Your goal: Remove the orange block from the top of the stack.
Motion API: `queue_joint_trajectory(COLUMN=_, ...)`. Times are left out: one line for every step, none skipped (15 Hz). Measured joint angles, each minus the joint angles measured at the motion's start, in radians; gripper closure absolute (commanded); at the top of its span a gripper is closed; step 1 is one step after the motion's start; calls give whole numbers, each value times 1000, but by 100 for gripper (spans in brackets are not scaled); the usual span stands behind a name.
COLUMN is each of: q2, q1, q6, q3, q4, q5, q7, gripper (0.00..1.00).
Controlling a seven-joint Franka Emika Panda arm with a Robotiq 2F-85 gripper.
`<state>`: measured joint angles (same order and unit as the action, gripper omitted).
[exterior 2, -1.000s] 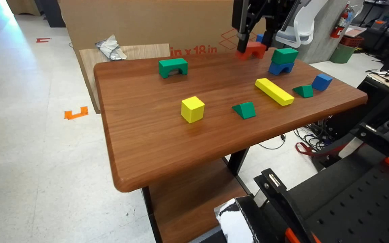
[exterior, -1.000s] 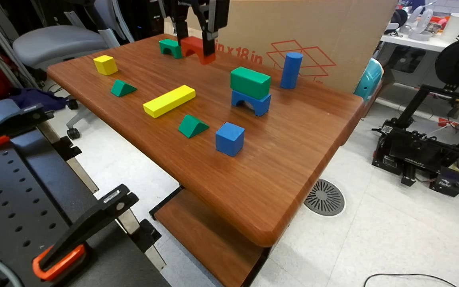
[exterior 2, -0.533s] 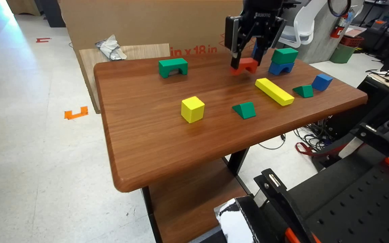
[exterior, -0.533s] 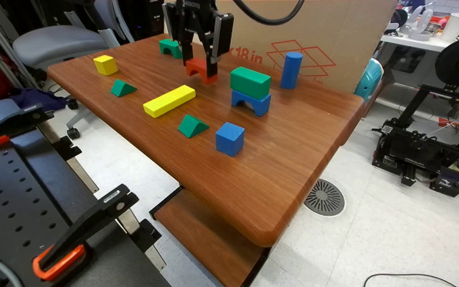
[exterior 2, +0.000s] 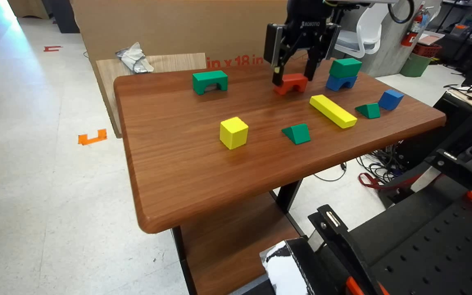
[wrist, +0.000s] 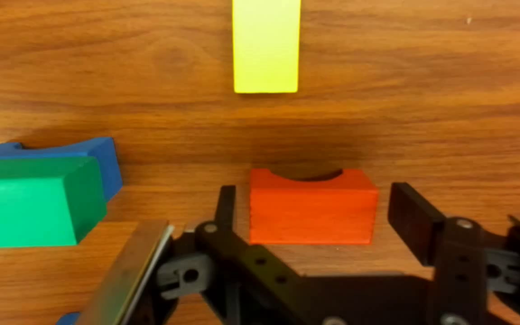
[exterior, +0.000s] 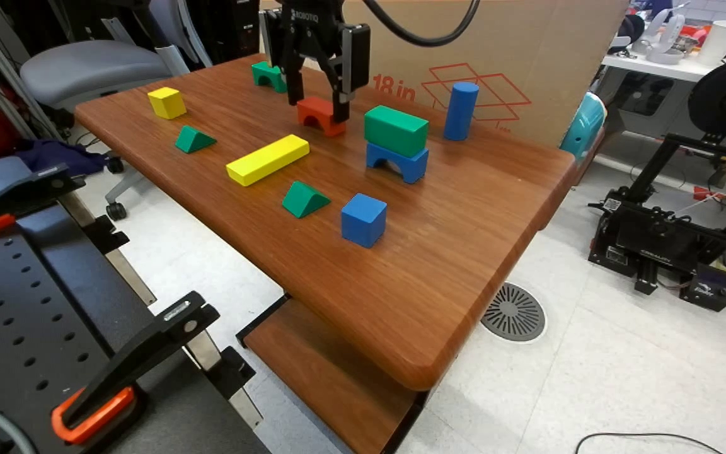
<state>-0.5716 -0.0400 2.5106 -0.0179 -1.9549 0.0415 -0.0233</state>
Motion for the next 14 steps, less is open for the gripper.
queue_joint_trajectory(q2=4, q1=1, q6=0, q3=3, q4=-4, q5=-1, q7=6, gripper=0)
queue_joint_trajectory(q2=14, q1=5, q6=-2, q3=8, q4=-12, q5=-3, q7=21, gripper=0)
queue_joint_trajectory(q2=30, q1=12, q6=-7, q3=16, q4=-26, q5=-8, q7=43, gripper=0)
queue_joint_trajectory(q2=54, q1=20, q6=-15, q3=25, q4=-43, q5=-14, q7=66, gripper=0)
queue_joint_trajectory(q2=85, q1=30, q6=-30, q3=34, q4=-64, q5=-26, q7=88, gripper=0)
queue_joint_trajectory(q2=122, q1=41, q6=-54, q3=41, q4=-86, q5=-41, q7=113, gripper=0)
queue_joint_trajectory(q2=162, q1=51, q6=-82, q3=45, q4=-108, q5=-56, q7=127, gripper=0)
queue_joint_trajectory(q2=207, q1=59, q6=-117, q3=45, q4=-128, q5=-73, q7=133, gripper=0)
queue_joint_trajectory(q2=252, q1=68, q6=-151, q3=44, q4=-146, q5=-88, q7=133, gripper=0)
queue_joint_trajectory(q2=297, q1=76, q6=-185, q3=39, q4=-162, q5=-96, q7=124, gripper=0)
queue_joint_trajectory(q2=339, q1=80, q6=-214, q3=29, q4=-176, q5=-99, q7=101, gripper=0)
queue_joint_trajectory(q2=374, q1=83, q6=-233, q3=20, q4=-190, q5=-99, q7=86, gripper=0)
queue_joint_trajectory(q2=400, q1=86, q6=-243, q3=16, q4=-202, q5=-100, q7=79, gripper=0)
queue_joint_trajectory(q2=414, q1=86, q6=-244, q3=14, q4=-212, q5=-100, q7=76, gripper=0)
